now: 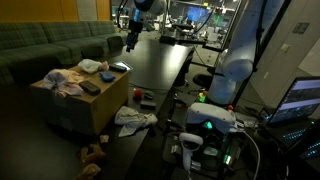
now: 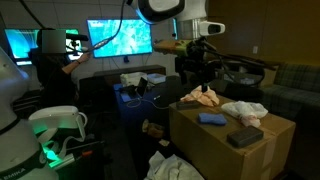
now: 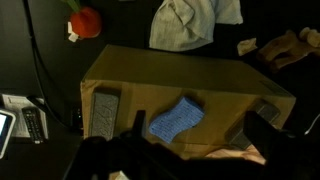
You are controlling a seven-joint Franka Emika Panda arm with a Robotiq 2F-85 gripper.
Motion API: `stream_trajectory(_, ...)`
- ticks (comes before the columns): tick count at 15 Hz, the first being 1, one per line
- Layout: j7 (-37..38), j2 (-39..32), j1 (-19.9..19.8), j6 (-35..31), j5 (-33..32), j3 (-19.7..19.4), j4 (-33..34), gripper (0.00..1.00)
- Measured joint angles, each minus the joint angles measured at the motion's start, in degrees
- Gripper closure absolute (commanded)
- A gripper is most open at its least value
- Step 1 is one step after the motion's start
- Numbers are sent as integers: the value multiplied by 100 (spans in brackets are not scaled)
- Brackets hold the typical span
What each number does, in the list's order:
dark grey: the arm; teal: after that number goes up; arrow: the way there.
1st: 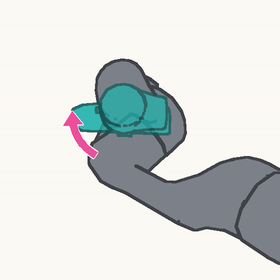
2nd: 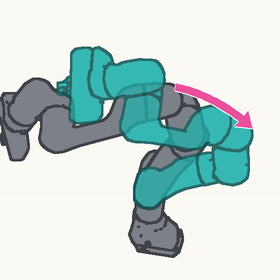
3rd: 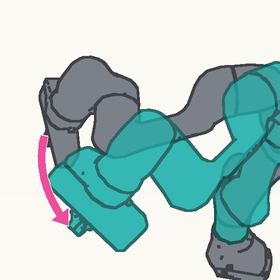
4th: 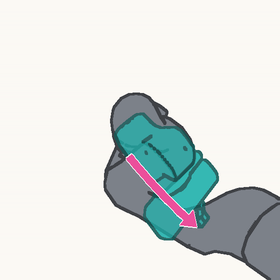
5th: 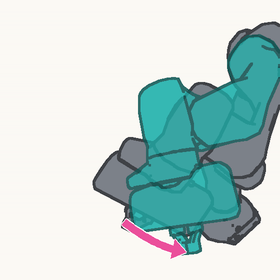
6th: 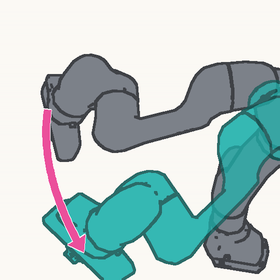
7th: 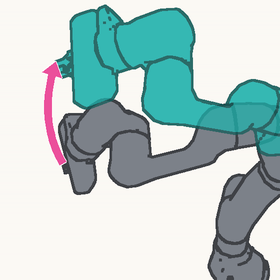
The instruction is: Pick up all the objects that are on the box and put them on the table, then pick up the objects that are on the table and put them on the box
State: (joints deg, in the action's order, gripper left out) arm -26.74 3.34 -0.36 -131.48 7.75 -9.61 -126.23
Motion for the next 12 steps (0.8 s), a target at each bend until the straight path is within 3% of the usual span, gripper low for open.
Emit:
stream_trajectory(7, -1041, -1105, -272, -702, 480, 199, 559, 0)
stream_trajectory(12, -1306, -1857, -604, -1213, 502, 476, 944, 0)
